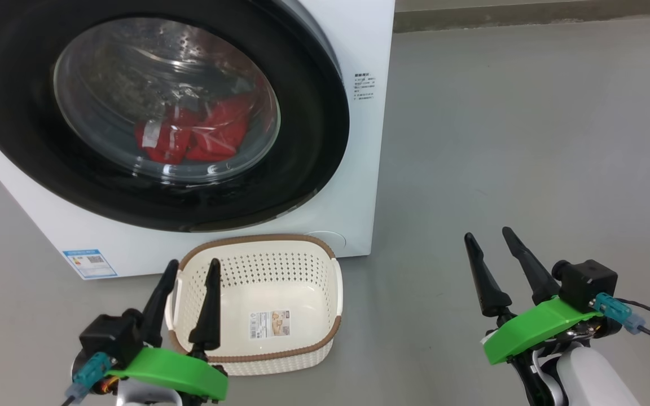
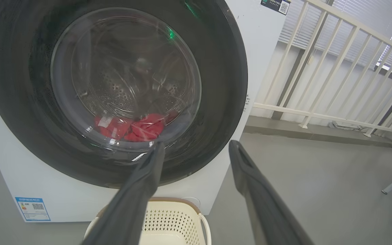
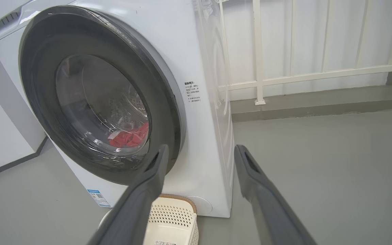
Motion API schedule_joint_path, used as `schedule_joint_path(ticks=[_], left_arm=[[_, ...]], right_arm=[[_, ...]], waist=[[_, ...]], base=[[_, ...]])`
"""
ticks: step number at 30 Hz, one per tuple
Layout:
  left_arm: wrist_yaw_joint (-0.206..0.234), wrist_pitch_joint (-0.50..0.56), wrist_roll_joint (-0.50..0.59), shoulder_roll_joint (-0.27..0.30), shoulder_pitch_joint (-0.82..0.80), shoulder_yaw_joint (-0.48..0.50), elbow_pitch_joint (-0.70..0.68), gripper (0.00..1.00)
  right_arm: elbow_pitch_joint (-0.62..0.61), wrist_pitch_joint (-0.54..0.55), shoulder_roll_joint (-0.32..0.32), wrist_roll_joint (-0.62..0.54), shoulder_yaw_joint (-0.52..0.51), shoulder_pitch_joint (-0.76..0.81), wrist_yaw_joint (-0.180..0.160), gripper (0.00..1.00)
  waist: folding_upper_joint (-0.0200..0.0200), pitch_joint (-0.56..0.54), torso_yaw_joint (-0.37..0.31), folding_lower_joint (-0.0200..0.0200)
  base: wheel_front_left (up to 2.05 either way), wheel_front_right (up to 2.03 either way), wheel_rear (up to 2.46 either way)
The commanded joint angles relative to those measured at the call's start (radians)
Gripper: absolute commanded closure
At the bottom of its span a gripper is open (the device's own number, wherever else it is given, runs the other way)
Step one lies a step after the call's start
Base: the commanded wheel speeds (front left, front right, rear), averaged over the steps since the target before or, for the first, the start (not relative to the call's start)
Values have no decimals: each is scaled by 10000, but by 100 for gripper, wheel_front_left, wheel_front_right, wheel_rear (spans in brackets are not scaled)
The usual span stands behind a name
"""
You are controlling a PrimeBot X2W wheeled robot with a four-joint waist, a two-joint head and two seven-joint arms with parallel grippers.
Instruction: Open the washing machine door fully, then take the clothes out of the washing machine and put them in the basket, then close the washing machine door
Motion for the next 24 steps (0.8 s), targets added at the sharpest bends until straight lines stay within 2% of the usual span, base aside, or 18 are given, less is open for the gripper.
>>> schedule_joint_path(ticks=[1, 16, 24], left_arm=[[89, -196, 449, 204, -568, 178, -301, 0], [175, -635, 2016, 249, -830, 72, -181, 0], [193, -646, 2053, 250, -834, 80, -130, 0]], right_arm=[[-211, -211, -83, -467, 267, -556, -7, 0], [-85, -652, -117, -2126, 531, -830, -7, 0], [-79, -663, -118, -2151, 490, -861, -7, 0]], waist=[[0, -1, -1, 0], [0, -78, -86, 0], [0, -76, -45, 0]], base=[[0, 0, 0], [0, 0, 0], [0, 0, 0]])
